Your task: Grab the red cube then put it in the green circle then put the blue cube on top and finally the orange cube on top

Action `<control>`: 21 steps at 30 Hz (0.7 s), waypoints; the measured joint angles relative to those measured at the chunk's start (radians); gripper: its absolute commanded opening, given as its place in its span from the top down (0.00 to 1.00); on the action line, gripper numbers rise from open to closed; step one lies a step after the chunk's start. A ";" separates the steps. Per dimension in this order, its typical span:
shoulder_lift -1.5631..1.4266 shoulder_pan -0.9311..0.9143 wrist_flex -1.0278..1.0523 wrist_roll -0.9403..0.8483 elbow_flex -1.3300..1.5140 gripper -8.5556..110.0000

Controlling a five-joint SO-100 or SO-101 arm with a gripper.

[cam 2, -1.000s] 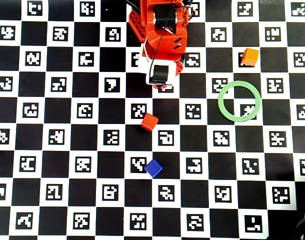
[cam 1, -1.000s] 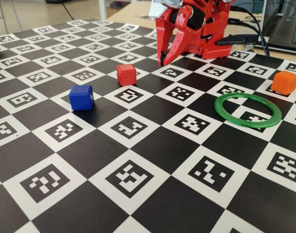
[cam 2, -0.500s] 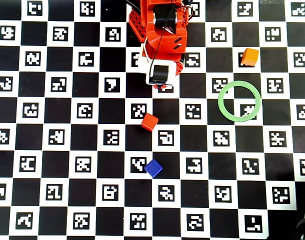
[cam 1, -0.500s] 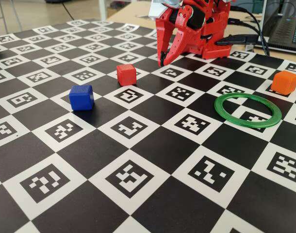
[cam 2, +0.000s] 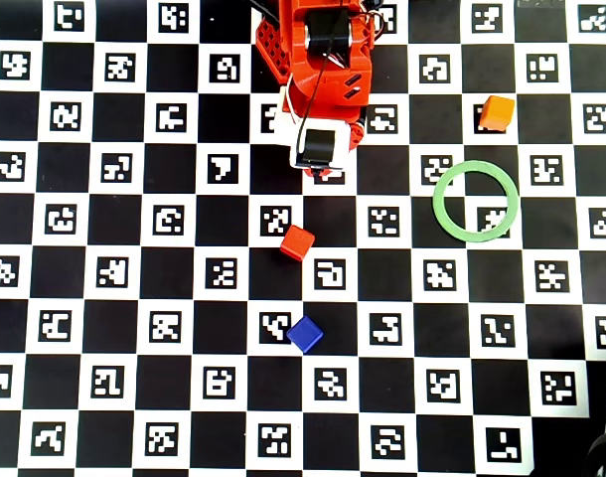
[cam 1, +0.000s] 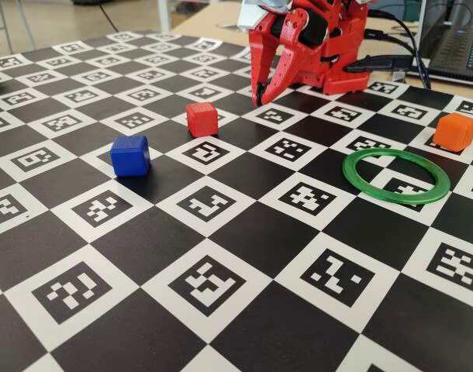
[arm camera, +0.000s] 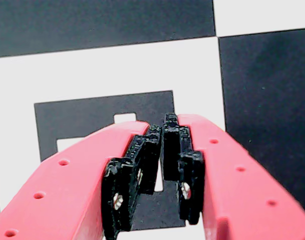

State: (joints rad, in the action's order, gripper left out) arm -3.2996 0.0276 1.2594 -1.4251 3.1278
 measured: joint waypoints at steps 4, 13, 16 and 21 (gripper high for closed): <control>0.098 0.003 -0.015 0.052 -0.021 0.98; 0.568 -0.025 0.109 0.387 -0.534 0.98; 0.724 -0.060 0.236 0.523 -0.796 0.98; 0.928 -0.114 0.430 0.681 -1.195 0.98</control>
State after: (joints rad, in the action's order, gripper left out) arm -2.3715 -0.0859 1.6889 -0.7440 1.9328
